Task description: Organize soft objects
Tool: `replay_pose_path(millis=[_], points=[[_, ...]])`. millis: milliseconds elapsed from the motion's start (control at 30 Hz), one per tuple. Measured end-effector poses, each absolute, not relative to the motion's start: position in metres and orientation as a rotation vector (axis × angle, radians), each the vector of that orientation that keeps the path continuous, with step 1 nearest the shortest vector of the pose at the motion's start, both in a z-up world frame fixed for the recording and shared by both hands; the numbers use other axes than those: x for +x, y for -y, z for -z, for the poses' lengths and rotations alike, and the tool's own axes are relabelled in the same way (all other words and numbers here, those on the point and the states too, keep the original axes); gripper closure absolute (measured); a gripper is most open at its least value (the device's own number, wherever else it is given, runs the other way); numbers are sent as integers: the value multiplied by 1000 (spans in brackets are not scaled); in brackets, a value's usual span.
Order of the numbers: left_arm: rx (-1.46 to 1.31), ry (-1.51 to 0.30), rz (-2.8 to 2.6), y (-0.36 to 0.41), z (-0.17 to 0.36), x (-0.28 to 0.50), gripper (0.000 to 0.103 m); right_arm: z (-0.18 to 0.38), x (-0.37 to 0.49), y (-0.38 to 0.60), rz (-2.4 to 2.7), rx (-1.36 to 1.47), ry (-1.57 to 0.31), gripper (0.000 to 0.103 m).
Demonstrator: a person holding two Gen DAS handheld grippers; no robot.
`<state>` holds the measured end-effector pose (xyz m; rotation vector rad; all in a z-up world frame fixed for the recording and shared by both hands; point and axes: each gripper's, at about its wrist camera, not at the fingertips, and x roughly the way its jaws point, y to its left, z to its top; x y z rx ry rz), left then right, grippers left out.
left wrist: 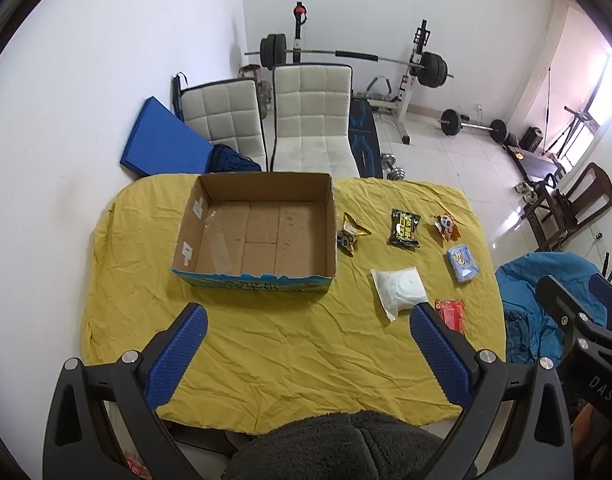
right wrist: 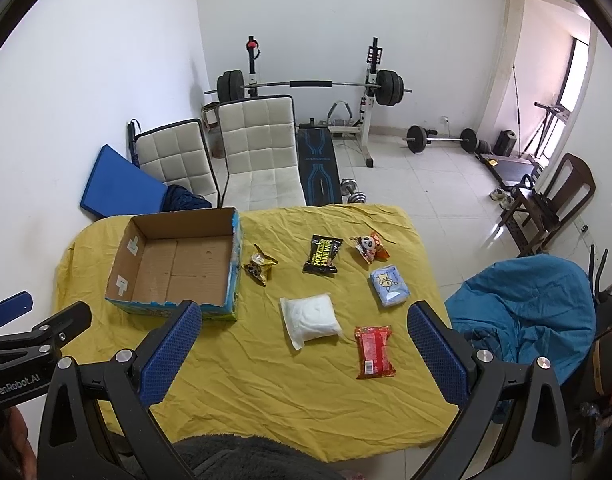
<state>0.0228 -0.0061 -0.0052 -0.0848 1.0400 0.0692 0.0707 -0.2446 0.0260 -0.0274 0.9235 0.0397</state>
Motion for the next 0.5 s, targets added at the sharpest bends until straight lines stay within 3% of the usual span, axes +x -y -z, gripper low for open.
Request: replay_pose_path(millis=[300, 500], points=[[-46, -1136, 4, 49, 67, 79, 0, 19, 99, 297, 84, 33, -1021, 0], [-57, -1313, 65, 85, 149, 130, 0, 109, 134, 358, 169, 57, -1207, 0]])
